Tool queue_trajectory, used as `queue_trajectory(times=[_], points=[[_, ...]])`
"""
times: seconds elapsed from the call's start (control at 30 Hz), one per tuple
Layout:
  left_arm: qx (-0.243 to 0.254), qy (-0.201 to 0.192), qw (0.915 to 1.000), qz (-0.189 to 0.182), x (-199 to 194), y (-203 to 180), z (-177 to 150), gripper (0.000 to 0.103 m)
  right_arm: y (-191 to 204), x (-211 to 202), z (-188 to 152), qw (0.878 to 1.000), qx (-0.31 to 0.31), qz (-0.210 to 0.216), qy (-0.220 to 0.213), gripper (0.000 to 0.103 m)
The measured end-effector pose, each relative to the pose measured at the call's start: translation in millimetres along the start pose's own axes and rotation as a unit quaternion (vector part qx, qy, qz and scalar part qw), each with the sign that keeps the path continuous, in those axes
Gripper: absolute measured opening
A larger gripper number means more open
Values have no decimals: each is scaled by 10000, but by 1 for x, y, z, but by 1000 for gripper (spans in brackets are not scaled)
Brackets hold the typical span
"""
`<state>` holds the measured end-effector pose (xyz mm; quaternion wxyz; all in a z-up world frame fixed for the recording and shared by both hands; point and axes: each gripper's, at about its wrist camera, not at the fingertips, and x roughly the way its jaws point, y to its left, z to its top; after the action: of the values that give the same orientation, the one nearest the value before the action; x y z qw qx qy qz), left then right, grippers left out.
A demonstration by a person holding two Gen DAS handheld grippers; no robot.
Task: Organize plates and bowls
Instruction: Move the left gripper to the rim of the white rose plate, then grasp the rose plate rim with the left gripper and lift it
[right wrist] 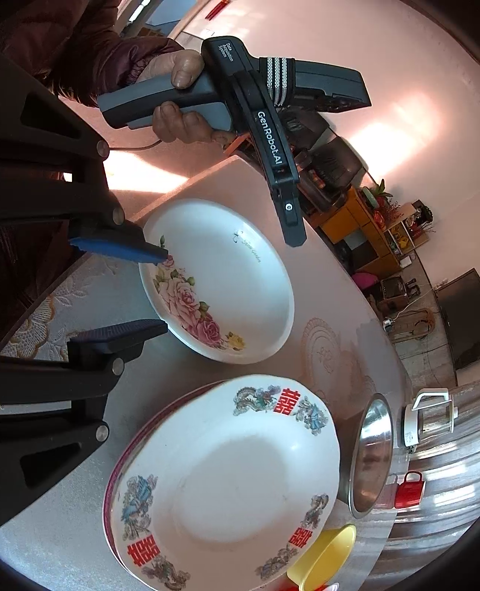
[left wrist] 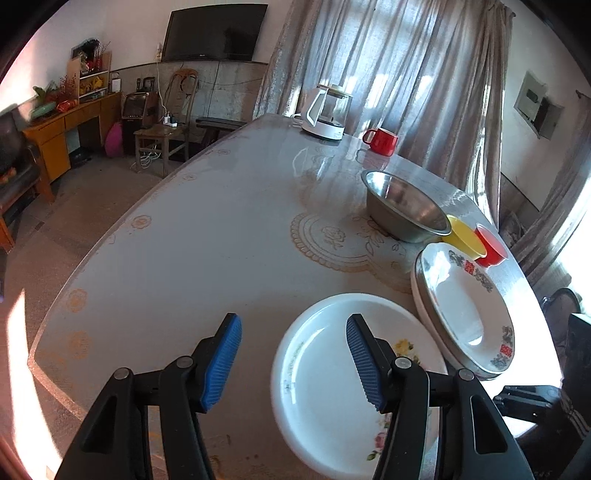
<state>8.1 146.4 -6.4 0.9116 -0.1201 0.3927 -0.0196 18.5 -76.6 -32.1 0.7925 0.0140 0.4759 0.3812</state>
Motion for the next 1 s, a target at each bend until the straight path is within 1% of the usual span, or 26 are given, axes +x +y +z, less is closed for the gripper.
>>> queue_trajectory(times=[0.03, 0.1, 0.17, 0.2, 0.23, 0.3, 0.37, 0.47, 0.6, 0.73, 0.8, 1.0], points=[[-13, 28, 10000, 22, 1, 4, -3, 58, 0, 3, 0, 10000, 11, -41, 28, 32], [-9, 87, 10000, -43, 3, 9, -9, 51, -1, 8, 0, 9999, 40, -74, 80, 32], [77, 147, 9998, -93, 7, 9, -14, 49, -1, 11, 2, 9999, 65, -76, 78, 32], [120, 177, 9997, -104, 9, 8, -15, 45, -1, 13, 3, 9999, 71, -86, 73, 35], [158, 216, 9996, -118, 12, 8, -17, 43, -2, 14, 4, 9999, 71, -119, 70, 36], [210, 278, 9993, -158, 17, 9, -20, 34, -2, 18, 5, 9998, 104, -128, 76, 37], [248, 319, 9989, -223, 21, 8, -23, 30, -2, 23, 7, 9998, 125, -144, 98, 37], [229, 408, 9986, -240, 28, 10, -27, 28, -2, 28, 11, 9995, 151, -256, 126, 37], [322, 383, 9983, -288, 28, 7, -28, 27, 0, 34, 20, 9991, 226, -331, 152, 37], [410, 363, 9981, -274, 28, 3, -28, 27, 7, 41, 26, 9987, 135, -463, 145, 37], [334, 319, 9984, -341, 27, 6, -29, 27, 9, 43, 27, 9982, 108, -571, 129, 38], [94, 228, 9976, -644, 20, 16, -31, 27, 10, 46, 29, 9980, 145, -619, 17, 39]])
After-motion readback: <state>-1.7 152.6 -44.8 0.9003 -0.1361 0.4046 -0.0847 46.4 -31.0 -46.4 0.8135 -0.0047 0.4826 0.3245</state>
